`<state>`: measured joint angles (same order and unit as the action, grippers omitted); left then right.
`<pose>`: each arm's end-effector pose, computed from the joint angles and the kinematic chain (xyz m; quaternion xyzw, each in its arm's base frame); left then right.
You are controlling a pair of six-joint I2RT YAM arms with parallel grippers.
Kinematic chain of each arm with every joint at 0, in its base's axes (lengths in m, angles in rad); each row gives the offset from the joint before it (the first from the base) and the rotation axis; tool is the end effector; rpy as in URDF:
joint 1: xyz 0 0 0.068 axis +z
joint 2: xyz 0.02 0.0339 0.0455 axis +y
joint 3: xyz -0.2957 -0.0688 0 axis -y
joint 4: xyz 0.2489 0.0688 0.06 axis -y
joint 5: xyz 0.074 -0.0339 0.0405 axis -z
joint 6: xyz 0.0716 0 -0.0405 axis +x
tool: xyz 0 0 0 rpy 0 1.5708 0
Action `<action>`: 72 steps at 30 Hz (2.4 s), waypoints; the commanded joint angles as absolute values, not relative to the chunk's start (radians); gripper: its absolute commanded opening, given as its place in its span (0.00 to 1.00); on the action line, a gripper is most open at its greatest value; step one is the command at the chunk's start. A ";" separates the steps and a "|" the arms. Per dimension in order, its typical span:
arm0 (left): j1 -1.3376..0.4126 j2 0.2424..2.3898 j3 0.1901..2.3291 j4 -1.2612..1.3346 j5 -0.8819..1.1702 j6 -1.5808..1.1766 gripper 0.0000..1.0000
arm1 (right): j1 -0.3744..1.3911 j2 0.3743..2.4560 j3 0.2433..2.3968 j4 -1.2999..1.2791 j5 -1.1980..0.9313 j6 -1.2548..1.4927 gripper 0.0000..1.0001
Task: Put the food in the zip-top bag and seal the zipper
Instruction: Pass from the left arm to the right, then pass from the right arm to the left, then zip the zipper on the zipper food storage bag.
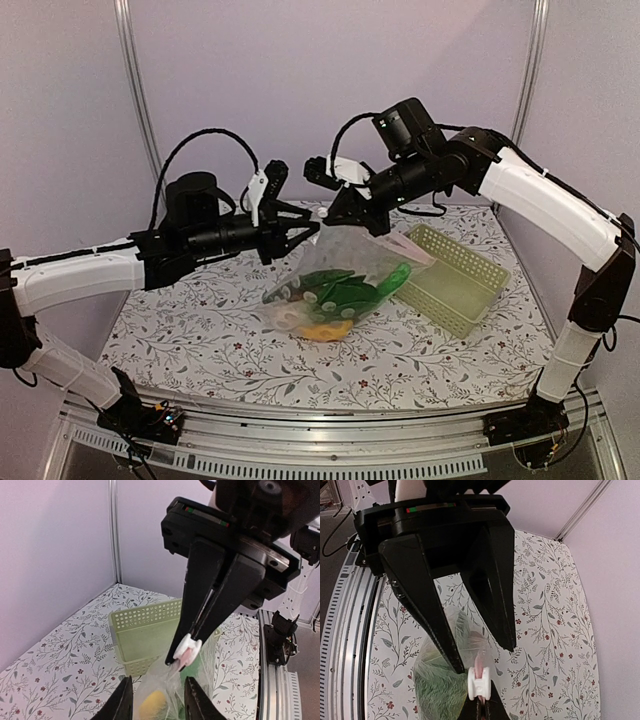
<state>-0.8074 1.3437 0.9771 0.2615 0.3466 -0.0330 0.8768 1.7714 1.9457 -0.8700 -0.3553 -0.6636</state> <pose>0.2229 -0.2681 0.3536 0.3833 0.6344 -0.3858 0.5494 0.2508 0.3403 0.4151 -0.6745 0.5878 0.2035 0.3977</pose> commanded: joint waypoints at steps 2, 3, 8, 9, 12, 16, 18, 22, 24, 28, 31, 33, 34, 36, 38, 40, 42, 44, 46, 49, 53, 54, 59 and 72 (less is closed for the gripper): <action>-0.815 1.380 1.006 0.248 0.409 0.020 0.33 | 0.881 1.758 1.976 -0.909 -0.416 -0.658 0.00; -0.815 1.388 1.010 0.249 0.419 0.024 0.30 | 0.881 1.755 1.976 -0.912 -0.421 -0.657 0.00; -0.815 1.415 1.028 0.250 0.468 0.038 0.13 | 0.881 1.749 1.974 -0.924 -0.414 -0.657 0.02; -0.815 1.417 1.028 0.255 0.473 0.038 0.08 | 0.881 1.749 1.974 -0.930 -0.412 -0.659 0.03; -0.815 1.419 1.025 0.265 0.482 0.035 0.00 | 0.881 1.749 1.974 -0.946 -0.403 -0.664 0.12; -0.815 1.414 1.020 0.267 0.485 0.032 0.00 | 0.881 1.737 1.972 -0.949 -0.398 -0.671 0.26; -0.815 1.412 1.022 0.266 0.488 0.028 0.00 | 0.881 1.730 1.971 -0.939 -0.401 -0.668 0.29; -0.815 1.408 1.022 0.266 0.491 0.021 0.00 | 0.881 1.726 1.974 -0.920 -0.422 -0.654 0.29; -0.815 1.404 1.022 0.267 0.491 0.019 0.00 | 0.882 1.732 1.979 -0.918 -0.425 -0.650 0.28; -0.815 1.402 1.022 0.265 0.491 0.020 0.00 | 0.882 1.748 1.993 -0.920 -0.442 -0.639 0.25; -0.815 1.402 1.023 0.263 0.492 0.018 0.00 | 0.883 1.754 2.001 -0.919 -0.455 -0.629 0.21; -0.816 1.401 1.023 0.261 0.492 0.016 0.00 | 0.882 1.757 2.006 -0.919 -0.457 -0.624 0.16; -0.815 1.401 1.023 0.261 0.493 0.016 0.00 | 0.882 1.758 2.006 -0.920 -0.458 -0.624 0.14; -0.815 1.401 1.025 0.262 0.493 0.017 0.00 | 0.883 1.758 2.006 -0.923 -0.459 -0.624 0.11; -0.815 1.401 1.026 0.261 0.492 0.017 0.00 | 0.882 1.759 2.006 -0.927 -0.461 -0.623 0.10; -0.815 1.402 1.028 0.262 0.494 0.017 0.00 | 0.882 1.762 2.006 -0.932 -0.463 -0.622 0.10; -0.815 1.402 1.029 0.263 0.493 0.017 0.00 | 0.882 1.765 2.006 -0.936 -0.463 -0.618 0.11; -0.816 1.404 1.032 0.265 0.494 0.015 0.00 | 0.883 1.773 2.006 -0.939 -0.463 -0.615 0.12; -0.816 1.404 1.034 0.263 0.493 0.016 0.00 | 0.882 1.779 2.006 -0.942 -0.463 -0.614 0.11; -0.817 1.401 1.032 0.262 0.491 0.016 0.00 | 0.883 1.783 2.006 -0.938 -0.462 -0.612 0.11; -0.817 1.399 1.031 0.261 0.488 0.017 0.00 | 0.882 1.784 2.007 -0.935 -0.457 -0.612 0.10; -0.815 1.399 1.031 0.261 0.489 0.016 0.00 | 0.883 1.784 2.008 -0.935 -0.457 -0.612 0.10; -0.816 1.400 1.030 0.263 0.489 0.014 0.00 | 0.882 1.790 2.008 -0.941 -0.451 -0.615 0.13; -0.816 1.403 1.040 0.258 0.472 0.026 0.11 | 0.882 1.786 2.011 -0.941 -0.443 -0.616 0.01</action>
